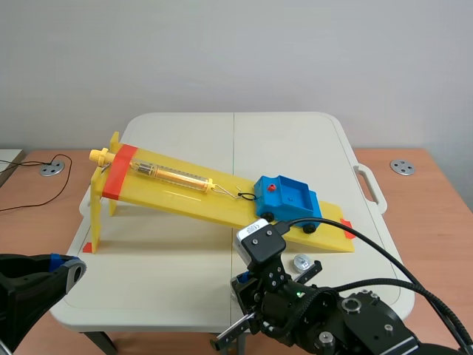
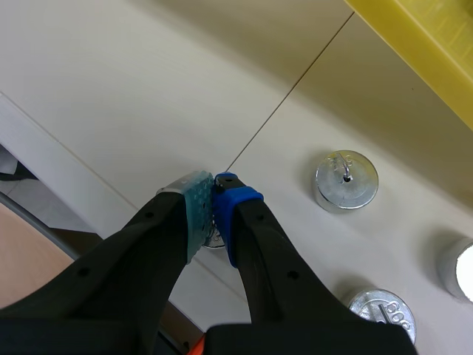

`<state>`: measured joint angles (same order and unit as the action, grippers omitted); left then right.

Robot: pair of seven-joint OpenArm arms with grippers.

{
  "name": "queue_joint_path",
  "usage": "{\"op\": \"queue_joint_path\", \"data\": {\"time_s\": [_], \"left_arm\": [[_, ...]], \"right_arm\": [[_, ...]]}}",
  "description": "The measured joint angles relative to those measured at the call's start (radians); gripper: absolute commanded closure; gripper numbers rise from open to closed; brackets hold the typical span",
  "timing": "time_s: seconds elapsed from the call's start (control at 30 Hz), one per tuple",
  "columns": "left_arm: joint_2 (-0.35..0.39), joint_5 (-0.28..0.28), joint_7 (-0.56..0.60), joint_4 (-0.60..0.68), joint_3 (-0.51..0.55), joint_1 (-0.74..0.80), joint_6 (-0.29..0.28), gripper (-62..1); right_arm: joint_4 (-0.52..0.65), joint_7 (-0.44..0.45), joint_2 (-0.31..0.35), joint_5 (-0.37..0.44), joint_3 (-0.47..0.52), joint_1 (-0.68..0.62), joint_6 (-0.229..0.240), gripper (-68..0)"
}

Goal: Place the four metal weights on the blue cart on the ramp.

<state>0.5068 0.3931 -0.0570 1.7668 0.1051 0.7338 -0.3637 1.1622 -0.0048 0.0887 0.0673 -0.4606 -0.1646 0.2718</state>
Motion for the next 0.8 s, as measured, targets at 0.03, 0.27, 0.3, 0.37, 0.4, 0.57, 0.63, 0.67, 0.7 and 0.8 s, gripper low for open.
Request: {"op": "queue_joint_path", "data": {"time_s": [0.03,0.27,0.3,0.37,0.4,0.57,0.63,0.67,0.7,0.8], "left_arm": [[0.000,0.000,0.000,0.000,0.000,0.000,0.000,-3.2],[0.000,0.000,0.000,0.000,0.000,0.000,0.000,-3.2],[0.000,0.000,0.000,0.000,0.000,0.000,0.000,-3.2],[0.000,0.000,0.000,0.000,0.000,0.000,0.000,-3.2],[0.000,0.000,0.000,0.000,0.000,0.000,0.000,-3.2],[0.000,0.000,0.000,0.000,0.000,0.000,0.000,-3.2],[0.000,0.000,0.000,0.000,0.000,0.000,0.000,-3.2],[0.000,0.000,0.000,0.000,0.000,0.000,0.000,-3.2],[0.000,0.000,0.000,0.000,0.000,0.000,0.000,-3.2],[0.000,0.000,0.000,0.000,0.000,0.000,0.000,-3.2]], "right_arm": [[0.002,0.000,0.000,0.000,0.000,0.000,0.000,-0.6],[0.109,-0.018,0.037,0.000,0.000,-0.061,0.000,-0.6],[0.136,-0.022,0.048,0.000,0.000,-0.075,0.000,-0.6],[0.193,-0.024,0.074,0.000,0.000,-0.105,0.000,-0.6],[0.221,-0.027,0.087,0.000,0.000,-0.120,0.000,-0.6],[0.363,-0.036,0.140,0.021,0.016,-0.200,0.001,-0.6],[0.419,-0.047,0.150,0.043,0.039,-0.235,0.005,-0.6],[0.447,-0.054,0.153,0.058,0.053,-0.251,0.013,-0.6],[0.475,-0.061,0.153,0.074,0.069,-0.268,0.022,-0.6],[0.551,-0.084,0.155,0.127,0.127,-0.310,0.050,-0.6]]}}
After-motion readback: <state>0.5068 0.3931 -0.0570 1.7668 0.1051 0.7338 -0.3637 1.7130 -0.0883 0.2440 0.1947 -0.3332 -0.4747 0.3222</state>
